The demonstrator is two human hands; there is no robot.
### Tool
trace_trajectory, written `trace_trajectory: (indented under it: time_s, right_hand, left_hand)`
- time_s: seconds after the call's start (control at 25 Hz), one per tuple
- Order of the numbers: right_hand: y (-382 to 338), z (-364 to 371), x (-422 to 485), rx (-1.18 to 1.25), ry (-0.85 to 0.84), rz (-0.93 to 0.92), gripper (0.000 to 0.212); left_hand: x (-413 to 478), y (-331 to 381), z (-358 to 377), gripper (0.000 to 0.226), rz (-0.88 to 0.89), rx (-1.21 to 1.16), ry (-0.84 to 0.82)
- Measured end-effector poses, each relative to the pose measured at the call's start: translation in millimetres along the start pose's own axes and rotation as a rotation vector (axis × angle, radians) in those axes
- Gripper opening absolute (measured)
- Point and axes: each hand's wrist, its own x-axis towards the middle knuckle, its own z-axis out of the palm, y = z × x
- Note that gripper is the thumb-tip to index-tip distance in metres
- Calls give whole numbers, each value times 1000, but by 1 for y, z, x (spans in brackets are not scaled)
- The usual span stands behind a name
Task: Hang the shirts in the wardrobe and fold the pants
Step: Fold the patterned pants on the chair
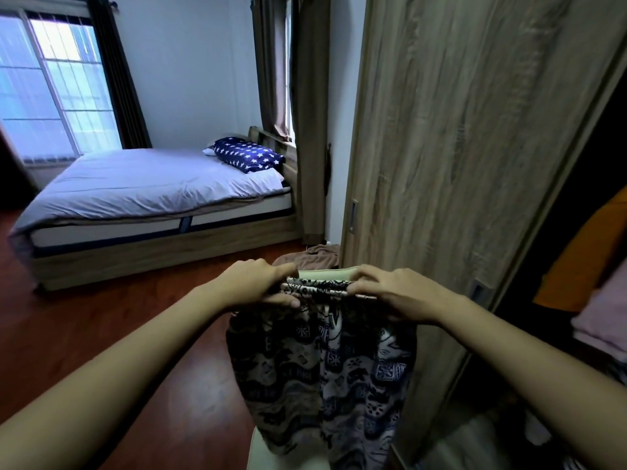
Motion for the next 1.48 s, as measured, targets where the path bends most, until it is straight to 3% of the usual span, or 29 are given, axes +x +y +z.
trace_trajectory:
  time_s: [0.08,0.24,0.36,0.52,0.72,0.84,1.0,1.12,1.16,1.2,1.28,1.36,1.4,1.48]
  right_hand:
    - [-4,0,1,-136,-61,-22,44]
    - [-2,8,4,-35,-130,121,58]
    - [0,19,11,383,-182,368,64]
    - [-20,14,21,1184,-28,693,59]
    - [-27,6,41,1489,182,820,43]
    - [-40,-7,45,1710,244,841,43]
    - [-36,-6,45,1993,416,979,40]
    - [-32,2,41,2125,448,973,50]
    - [-33,5,38,2018,387,936,52]
    - [-32,8,33,1735,292,902,45]
    - [-22,15,20,810,48,727,30]
    - [-9,20,4,28,-59,560,41]
    - [-2,21,-2,-148,-20,513,47]
    - [7,21,-9,-229,38,419,68]
  left_hand:
    - [1,-4,-2,78,42,-11,-26]
    - [0,-14,-7,18,151,-342,-78]
    - [0,-14,5,34,66,-502,5]
    - [10,17,21,48,79,-541,9]
    - [16,51,32,57,116,-894,14]
    - [19,66,23,46,44,-1058,52]
    - [21,71,32,75,15,-862,112]
    - [24,76,33,69,-109,-826,103]
    - [24,77,30,66,-140,-832,111]
    - [24,78,27,63,-157,-855,118]
    - [24,74,19,58,-152,-913,114]
    - [19,64,10,64,-47,-924,54]
    - [17,58,8,67,29,-950,12]
    - [12,51,9,57,130,-985,-64]
